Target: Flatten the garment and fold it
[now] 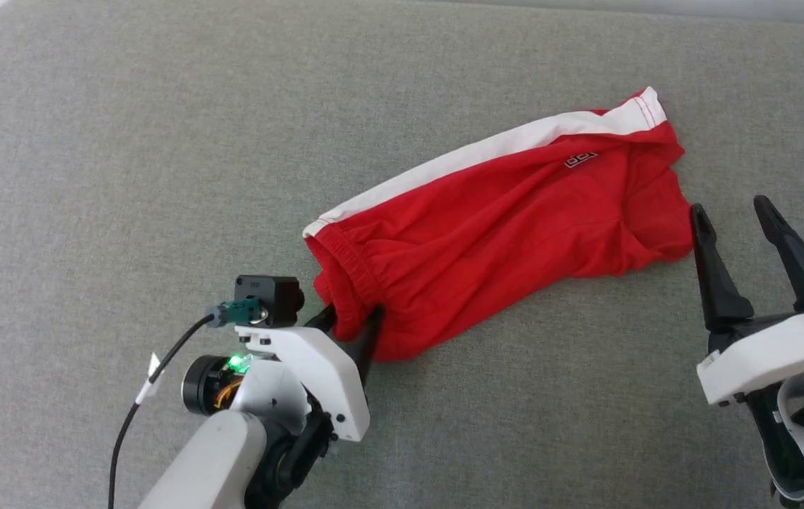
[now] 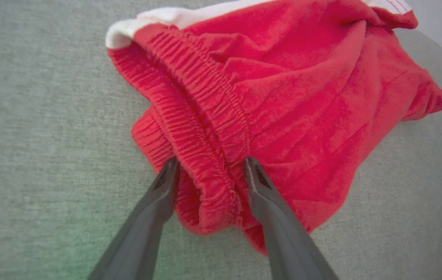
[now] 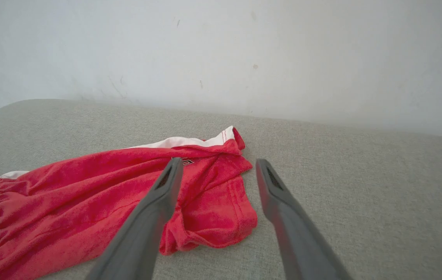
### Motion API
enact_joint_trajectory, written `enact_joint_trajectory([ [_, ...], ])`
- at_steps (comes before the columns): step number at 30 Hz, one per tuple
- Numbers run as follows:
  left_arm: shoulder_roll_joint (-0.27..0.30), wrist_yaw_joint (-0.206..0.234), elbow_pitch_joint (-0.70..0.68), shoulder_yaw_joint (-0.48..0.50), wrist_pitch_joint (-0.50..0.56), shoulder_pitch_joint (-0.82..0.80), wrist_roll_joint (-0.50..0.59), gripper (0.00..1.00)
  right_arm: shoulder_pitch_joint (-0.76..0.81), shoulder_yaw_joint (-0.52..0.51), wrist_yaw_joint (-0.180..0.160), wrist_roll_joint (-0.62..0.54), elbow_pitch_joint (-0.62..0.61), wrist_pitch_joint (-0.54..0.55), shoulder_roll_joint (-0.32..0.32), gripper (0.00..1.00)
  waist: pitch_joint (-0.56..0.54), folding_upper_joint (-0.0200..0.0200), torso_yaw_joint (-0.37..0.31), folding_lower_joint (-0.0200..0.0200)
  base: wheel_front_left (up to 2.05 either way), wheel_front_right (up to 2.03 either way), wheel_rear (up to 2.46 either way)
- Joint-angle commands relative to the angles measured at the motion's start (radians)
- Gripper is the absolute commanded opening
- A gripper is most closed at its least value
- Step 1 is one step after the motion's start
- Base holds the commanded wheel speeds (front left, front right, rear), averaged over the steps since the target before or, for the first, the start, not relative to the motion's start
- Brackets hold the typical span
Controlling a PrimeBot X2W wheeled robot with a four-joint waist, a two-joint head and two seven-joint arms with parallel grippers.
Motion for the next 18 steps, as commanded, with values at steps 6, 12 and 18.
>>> enact_joint_trajectory([
  [6, -0.021, -0.017, 0.037, -0.001, -0.019, -0.003, -0.022, 0.00, -0.043, 0.017, -0.001, 0.009, 0.008, 0.022, -0.023, 1.00, 0.004, 0.0000, 0.006, 0.0000, 0.00, 0.00, 0.00],
  [12, -0.027, -0.035, 0.041, -0.002, -0.041, -0.013, -0.029, 0.00, -0.125, -0.003, -0.001, 0.073, 0.045, 0.173, -0.072, 1.00, 0.009, 0.0000, 0.016, 0.0000, 0.00, 0.00, 0.00],
  [18, -0.035, -0.052, 0.035, -0.011, -0.053, -0.036, -0.028, 0.00, -0.239, -0.033, -0.001, 0.075, 0.144, 0.408, -0.141, 1.00, 0.047, 0.0000, 0.027, 0.0000, 0.00, 0.00, 0.00],
])
